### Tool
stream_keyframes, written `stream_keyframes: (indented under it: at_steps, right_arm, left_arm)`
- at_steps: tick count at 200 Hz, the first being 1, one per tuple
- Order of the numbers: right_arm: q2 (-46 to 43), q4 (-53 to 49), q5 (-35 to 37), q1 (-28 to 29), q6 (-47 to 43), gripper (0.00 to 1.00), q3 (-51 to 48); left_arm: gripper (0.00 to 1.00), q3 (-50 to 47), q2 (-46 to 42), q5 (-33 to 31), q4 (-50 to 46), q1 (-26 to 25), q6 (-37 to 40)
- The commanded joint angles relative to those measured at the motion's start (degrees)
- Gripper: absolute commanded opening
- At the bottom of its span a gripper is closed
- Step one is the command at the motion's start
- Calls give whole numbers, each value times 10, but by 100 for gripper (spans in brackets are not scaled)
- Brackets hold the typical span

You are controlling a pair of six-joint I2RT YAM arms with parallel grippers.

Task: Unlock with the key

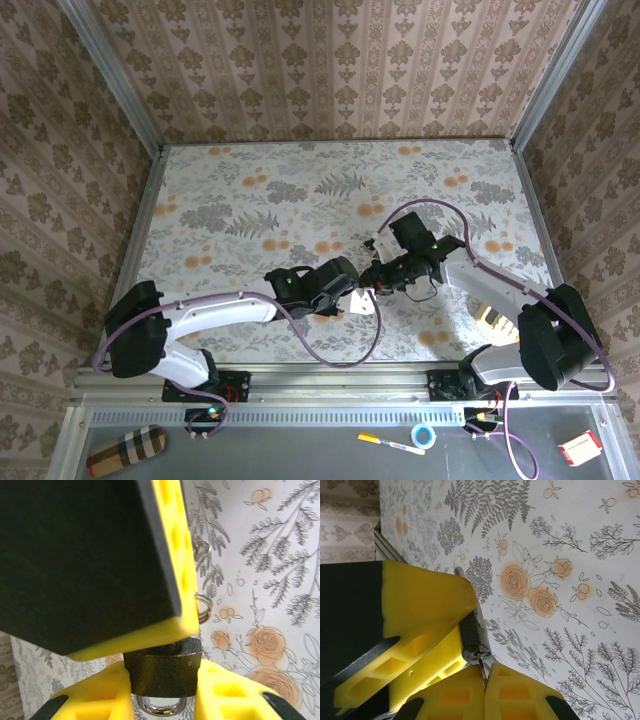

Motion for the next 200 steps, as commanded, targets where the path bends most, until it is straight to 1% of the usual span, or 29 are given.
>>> stream_keyframes:
  at_steps: [1, 21, 51, 91, 109, 124, 140, 163, 182, 200]
  right_arm:
    - [-6, 131, -88, 3, 47, 0, 2]
    - [-11, 195, -99, -16, 132, 0, -14]
    - [-19, 320, -103, -35, 291, 0, -43]
    - [-23, 397, -95, -53, 440, 0, -59]
    - [-25, 354, -88, -56, 424, 0, -51]
    - [-25, 325, -85, -58, 410, 0, -51]
    - [-31, 262, -73, -60, 364, 0, -40]
    - [-46, 160, -50, -60, 284, 14, -12]
    - [-47, 100, -35, -60, 229, 32, 5]
    - [-49, 82, -30, -60, 206, 39, 6]
  left_arm:
    - [0, -18, -14, 34, 218, -37, -5]
    - [0, -45, -23, 0, 294, -39, 5]
    - [0, -70, -22, -42, 385, -41, 20]
    - [0, -102, -9, -75, 474, -44, 28]
    - [0, -106, -10, -72, 470, -44, 21]
    - [0, -104, -17, -63, 443, -41, 6]
    - [0, -103, -36, -41, 408, -32, -19]
    - [0, -83, -66, 34, 299, -1, -74]
    - [0, -59, -78, 96, 214, 27, -107]
    - [0, -48, -81, 114, 169, 38, -113]
